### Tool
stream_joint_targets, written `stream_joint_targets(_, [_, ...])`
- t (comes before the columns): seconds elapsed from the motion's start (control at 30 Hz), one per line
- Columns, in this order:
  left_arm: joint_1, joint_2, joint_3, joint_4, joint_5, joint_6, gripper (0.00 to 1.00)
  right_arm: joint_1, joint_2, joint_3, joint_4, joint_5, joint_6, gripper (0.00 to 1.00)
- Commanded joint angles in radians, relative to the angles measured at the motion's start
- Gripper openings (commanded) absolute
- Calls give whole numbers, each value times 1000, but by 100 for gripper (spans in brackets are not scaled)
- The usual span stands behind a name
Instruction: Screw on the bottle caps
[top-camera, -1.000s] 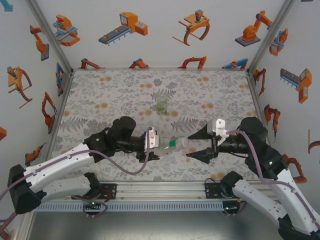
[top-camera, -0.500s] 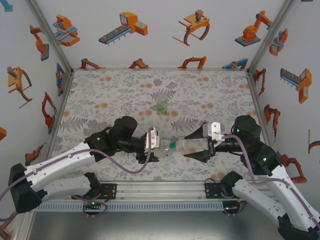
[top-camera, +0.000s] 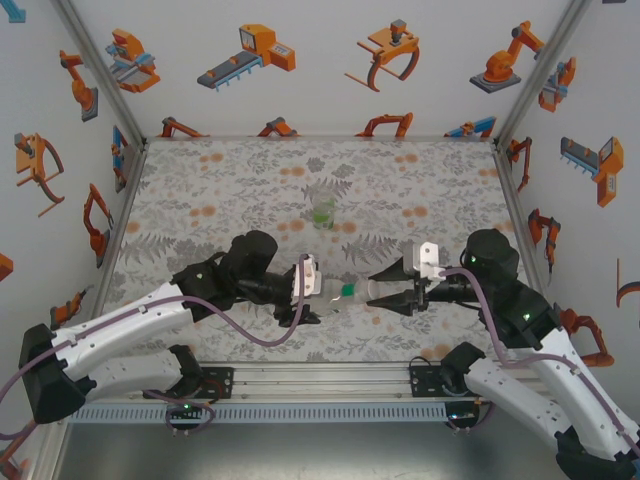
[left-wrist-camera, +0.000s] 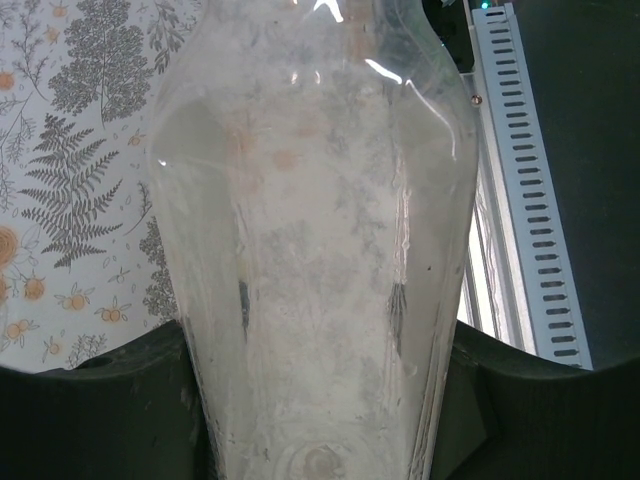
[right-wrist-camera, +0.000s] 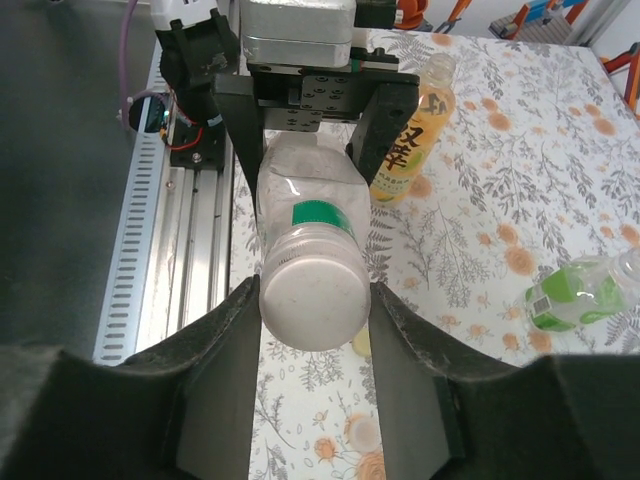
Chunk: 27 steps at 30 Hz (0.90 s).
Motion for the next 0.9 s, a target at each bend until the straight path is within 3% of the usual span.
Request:
stream_joint_targets(0.0, [-7,14,40,10,30,5,0,-2,-4,-2,14,-20,-10,32])
stream_joint_targets(0.1, [-10,20,42,12,23,5,0,-1,0,-2,13,-19,-3,18])
stream_joint_targets(0.17, [-13,21,39,19,1,1,0,-1,7,-2,22,-13,29,0])
stream_joint_targets(0.37, [-20,14,16,78,-133,-27,0,-1,24,-14,81,42,246,0])
stream_joint_targets(0.67, [-19,-53,-78,251,-262,-55,0,-1,-3,-64,171,278,640,0])
stream_joint_targets(0.87, [-20,-79,-110,300,-344,-61,0,-1,4,-67,208,469,1019,0])
